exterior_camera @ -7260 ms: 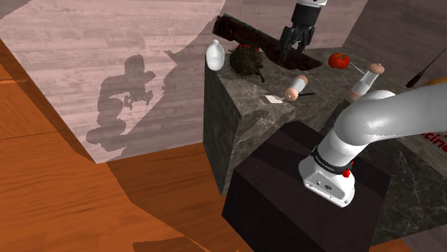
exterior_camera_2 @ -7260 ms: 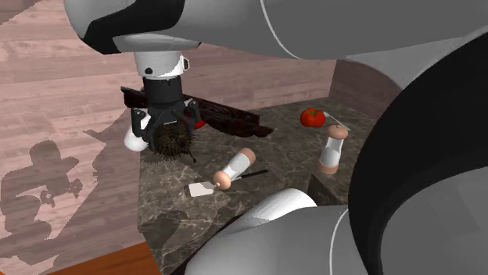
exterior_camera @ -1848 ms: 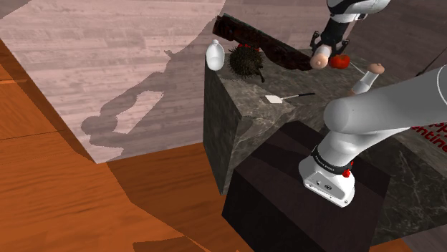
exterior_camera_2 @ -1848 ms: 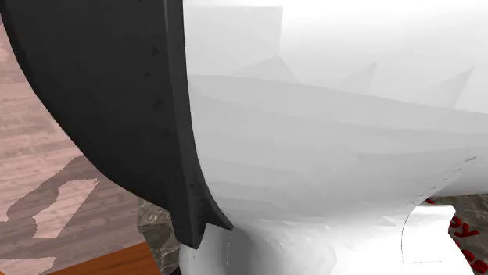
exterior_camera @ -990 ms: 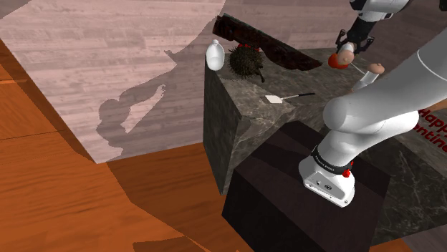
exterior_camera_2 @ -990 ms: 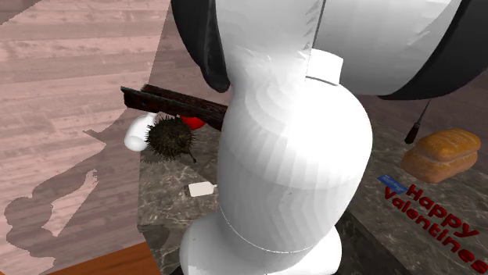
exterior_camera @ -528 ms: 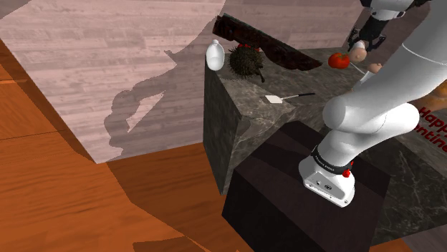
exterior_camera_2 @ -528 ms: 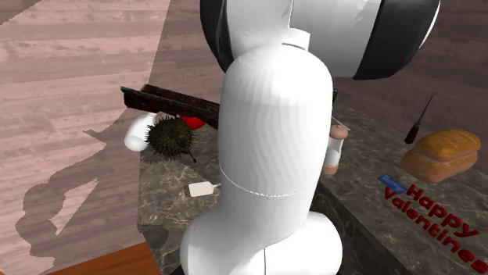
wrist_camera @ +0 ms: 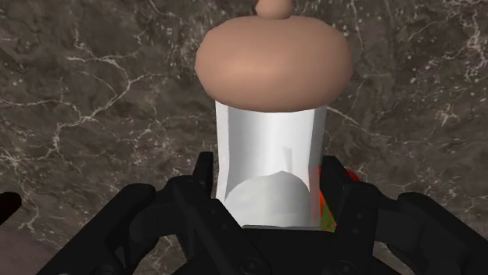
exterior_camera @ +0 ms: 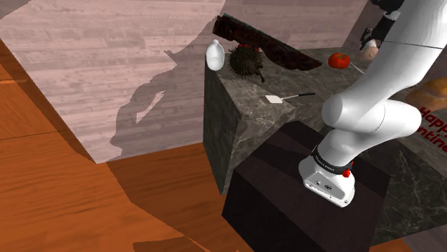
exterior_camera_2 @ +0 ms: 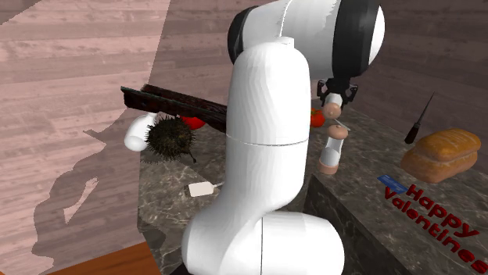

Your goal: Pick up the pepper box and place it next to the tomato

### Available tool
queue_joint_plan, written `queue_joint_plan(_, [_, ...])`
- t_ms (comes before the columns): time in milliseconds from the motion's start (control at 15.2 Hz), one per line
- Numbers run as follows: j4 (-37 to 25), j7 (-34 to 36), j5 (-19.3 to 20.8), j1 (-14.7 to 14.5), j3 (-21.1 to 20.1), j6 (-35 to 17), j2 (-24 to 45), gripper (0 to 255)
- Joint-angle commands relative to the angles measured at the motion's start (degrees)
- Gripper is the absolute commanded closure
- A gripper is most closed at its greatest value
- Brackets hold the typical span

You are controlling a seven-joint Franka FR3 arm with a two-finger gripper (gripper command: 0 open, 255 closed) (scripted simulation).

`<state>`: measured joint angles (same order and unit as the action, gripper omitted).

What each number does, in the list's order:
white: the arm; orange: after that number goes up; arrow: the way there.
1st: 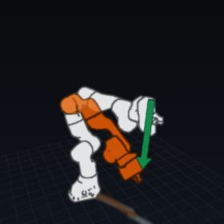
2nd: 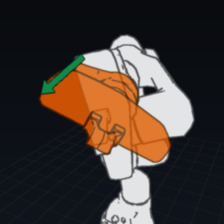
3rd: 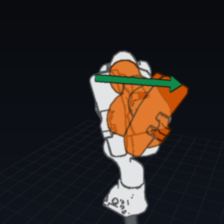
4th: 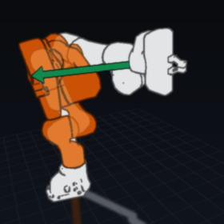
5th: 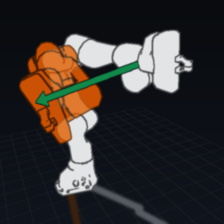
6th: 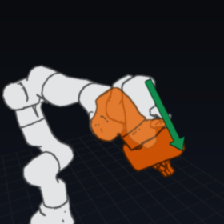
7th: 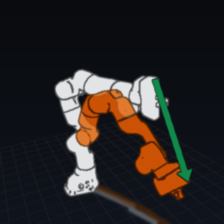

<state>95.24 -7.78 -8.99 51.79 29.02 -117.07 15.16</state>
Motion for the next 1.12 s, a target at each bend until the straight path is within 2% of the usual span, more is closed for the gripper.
queue_joint_plan(0, [-6.2, -2.7, -2.6, 2.6, 0.1, 2.3, 4.5, 255])
queue_joint_plan(132, [-12.6, -4.5, -4.8, 5.3, -0.2, 4.6, 9.1, 255])
queue_joint_plan(1056, [-4.8, -5.9, -6.5, 5.2, -1.2, -5.0, 11.2, 255])
